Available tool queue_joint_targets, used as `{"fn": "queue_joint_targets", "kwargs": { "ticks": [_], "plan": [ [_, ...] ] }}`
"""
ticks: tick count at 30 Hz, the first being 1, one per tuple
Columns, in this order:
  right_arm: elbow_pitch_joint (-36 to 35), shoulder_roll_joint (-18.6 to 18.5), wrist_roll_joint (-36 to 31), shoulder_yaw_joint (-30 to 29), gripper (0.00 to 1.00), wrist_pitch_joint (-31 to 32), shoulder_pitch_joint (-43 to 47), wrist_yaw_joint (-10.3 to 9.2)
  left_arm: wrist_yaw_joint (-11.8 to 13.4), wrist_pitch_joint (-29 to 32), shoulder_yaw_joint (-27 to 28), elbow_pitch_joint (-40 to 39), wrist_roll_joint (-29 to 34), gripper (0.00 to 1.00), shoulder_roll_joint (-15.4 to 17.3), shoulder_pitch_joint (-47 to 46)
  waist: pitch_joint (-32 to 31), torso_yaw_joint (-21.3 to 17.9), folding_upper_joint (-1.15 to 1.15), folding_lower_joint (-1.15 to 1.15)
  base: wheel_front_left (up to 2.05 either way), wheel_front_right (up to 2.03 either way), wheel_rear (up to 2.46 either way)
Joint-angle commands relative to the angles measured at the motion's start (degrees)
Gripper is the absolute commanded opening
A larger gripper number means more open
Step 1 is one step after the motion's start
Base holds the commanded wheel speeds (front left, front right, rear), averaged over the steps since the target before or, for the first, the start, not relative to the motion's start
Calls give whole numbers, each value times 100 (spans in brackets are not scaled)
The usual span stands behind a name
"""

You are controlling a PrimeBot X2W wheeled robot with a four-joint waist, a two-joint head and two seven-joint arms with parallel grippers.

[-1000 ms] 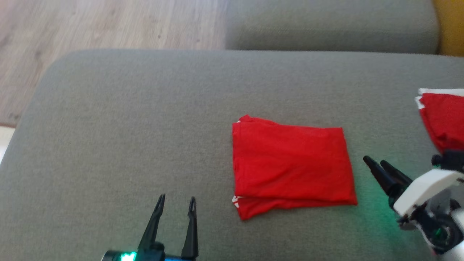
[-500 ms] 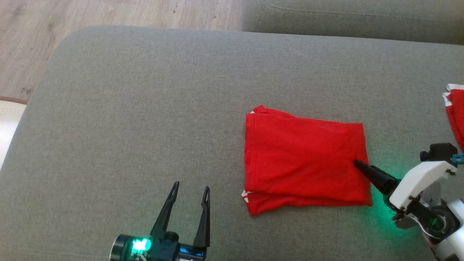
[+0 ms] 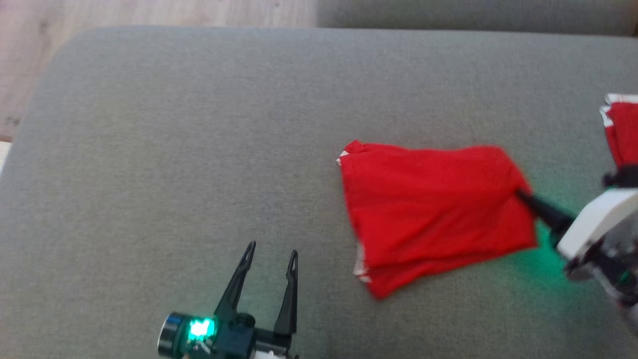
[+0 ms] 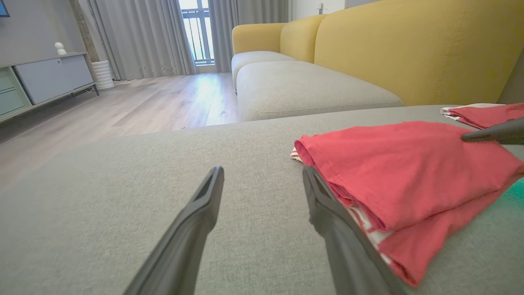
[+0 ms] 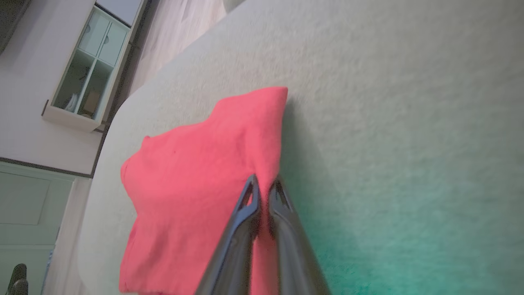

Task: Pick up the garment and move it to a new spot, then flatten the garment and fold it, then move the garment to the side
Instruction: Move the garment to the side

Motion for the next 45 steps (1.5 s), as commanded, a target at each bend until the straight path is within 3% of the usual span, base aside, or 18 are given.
{"fn": "queue_joint_targets", "kwargs": {
  "ticks": [1,18,25,26,27,32,38,39,45],
  "plan": [
    [-157,-322,2,-30,0,-106,-267,39,24,-55,134,-178,29,100,-90,-271,117,-99,0,0,0,0,0],
    [-287,-2785,-268,-713,0,170,-1493,39,83,-55,300,-389,6,100,-143,-1114,1220,-733,0,0,0,0,0],
    [50,-3231,-406,-1086,0,201,-1551,39,57,-55,353,-404,-48,100,-152,-1254,1336,-808,0,0,0,0,0],
    [112,-3241,-438,-1122,45,202,-1543,39,52,-55,364,-401,-73,100,-153,-1263,1335,-808,0,0,0,0,0],
    [180,-3233,-481,-1154,100,199,-1538,39,37,-55,381,-387,-130,100,-155,-1263,1322,-808,0,0,0,0,0],
    [318,-2859,-944,-1132,100,-13,-1488,39,-24,-55,483,-356,-412,100,-161,-1201,1059,-800,0,0,0,0,0],
    [153,-1771,-1330,-826,100,-361,-1250,39,-21,-55,623,-322,-493,100,-164,-992,408,-805,0,0,0,0,0],
    [153,-1771,-1330,-826,100,-361,-1250,39,-21,-55,623,-322,-493,100,-164,-992,408,-805,0,0,0,0,0],
    [-107,-701,-1641,-331,100,-1161,-703,39,-113,-55,740,-214,-575,100,-158,-653,-276,-800,0,0,0,0,0]
  ]
}}
